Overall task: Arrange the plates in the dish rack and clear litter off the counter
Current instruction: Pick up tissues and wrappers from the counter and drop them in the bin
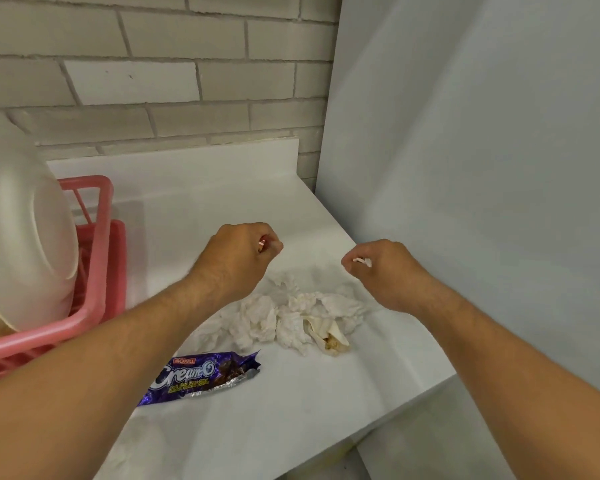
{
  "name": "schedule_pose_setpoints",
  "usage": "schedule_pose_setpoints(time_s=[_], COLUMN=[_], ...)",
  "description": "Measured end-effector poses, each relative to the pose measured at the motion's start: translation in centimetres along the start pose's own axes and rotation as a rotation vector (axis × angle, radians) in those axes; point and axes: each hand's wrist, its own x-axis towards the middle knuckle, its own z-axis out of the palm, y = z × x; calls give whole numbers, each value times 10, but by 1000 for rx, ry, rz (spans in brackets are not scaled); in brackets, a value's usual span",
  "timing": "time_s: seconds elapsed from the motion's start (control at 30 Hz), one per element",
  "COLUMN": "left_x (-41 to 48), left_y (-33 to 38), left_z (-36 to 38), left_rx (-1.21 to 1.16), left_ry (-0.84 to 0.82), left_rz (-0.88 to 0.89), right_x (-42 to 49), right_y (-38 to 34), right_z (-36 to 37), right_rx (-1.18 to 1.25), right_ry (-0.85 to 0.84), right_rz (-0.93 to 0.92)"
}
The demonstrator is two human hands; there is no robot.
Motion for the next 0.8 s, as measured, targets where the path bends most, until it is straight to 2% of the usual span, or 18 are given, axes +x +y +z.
schedule_pose_setpoints(time_s=[0.23, 0.4, 0.5, 0.67, 0.8], left_x=[-7, -20, -29, -46, -65], left_y=[3, -5, -11, -13, -14], left_z=[6, 0, -7, -26, -48], left_rx=[107, 108, 80, 82, 65], left_ry=[44, 82, 100, 117, 118], left_rz=[28, 24, 6, 34, 63], right_x=[-13, -11, -14, -27, -45], right_y=[6, 6, 0, -31, -60], right_z=[24, 29, 19, 1, -5], right_rx=[-343, -256, -164, 8, 184], right_ry=[-182, -168, -81, 202, 279], right_rz=[101, 50, 33, 10, 16])
